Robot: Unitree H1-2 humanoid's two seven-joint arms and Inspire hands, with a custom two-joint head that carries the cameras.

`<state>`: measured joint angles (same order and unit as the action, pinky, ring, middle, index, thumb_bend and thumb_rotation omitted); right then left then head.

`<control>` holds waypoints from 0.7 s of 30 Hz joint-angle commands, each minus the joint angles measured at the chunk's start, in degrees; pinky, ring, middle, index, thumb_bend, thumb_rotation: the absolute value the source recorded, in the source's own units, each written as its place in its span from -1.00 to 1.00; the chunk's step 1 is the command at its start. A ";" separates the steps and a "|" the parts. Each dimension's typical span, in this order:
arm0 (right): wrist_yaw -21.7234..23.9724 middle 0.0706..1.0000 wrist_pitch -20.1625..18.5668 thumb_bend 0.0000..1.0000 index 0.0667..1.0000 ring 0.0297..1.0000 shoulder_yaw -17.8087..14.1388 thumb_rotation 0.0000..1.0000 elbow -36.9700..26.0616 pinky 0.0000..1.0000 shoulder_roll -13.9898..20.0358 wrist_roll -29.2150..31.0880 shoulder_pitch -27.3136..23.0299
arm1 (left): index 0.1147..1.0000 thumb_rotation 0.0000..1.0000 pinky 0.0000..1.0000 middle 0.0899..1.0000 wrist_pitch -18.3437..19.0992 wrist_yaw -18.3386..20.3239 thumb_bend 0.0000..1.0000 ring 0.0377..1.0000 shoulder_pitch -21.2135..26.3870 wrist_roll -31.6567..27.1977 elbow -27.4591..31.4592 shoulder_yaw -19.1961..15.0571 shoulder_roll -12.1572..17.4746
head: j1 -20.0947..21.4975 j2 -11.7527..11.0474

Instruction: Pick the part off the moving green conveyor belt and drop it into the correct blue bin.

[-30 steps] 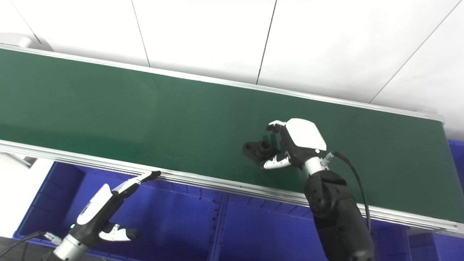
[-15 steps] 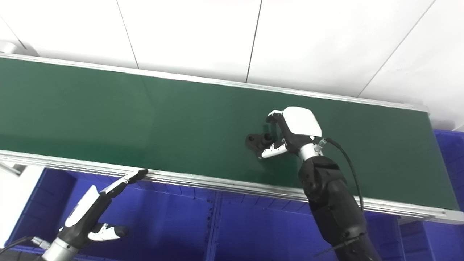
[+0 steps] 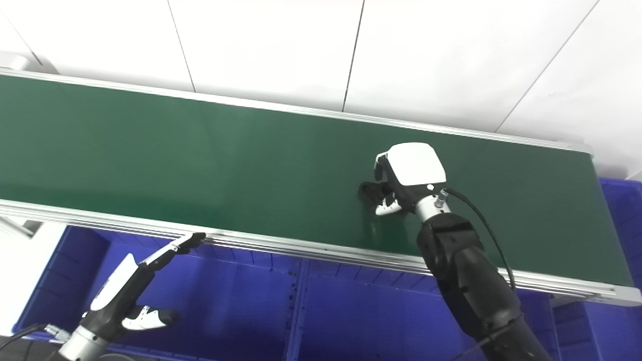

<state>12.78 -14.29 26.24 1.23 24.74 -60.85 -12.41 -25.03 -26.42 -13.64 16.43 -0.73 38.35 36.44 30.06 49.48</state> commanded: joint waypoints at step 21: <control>6.56 -0.14 -0.51 0.06 -0.10 -0.59 -5.83 -1.00 -25.76 -0.68 3.13 5.23 15.88 | 0.73 0.99 0.53 0.71 -1.89 4.05 0.52 0.64 -0.34 -1.84 3.27 -4.56 -2.65 | 0.06 1.38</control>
<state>19.26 -15.66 21.93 -21.54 26.94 -55.32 4.90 -25.03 -22.19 -14.05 14.81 0.98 34.63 33.26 30.15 50.71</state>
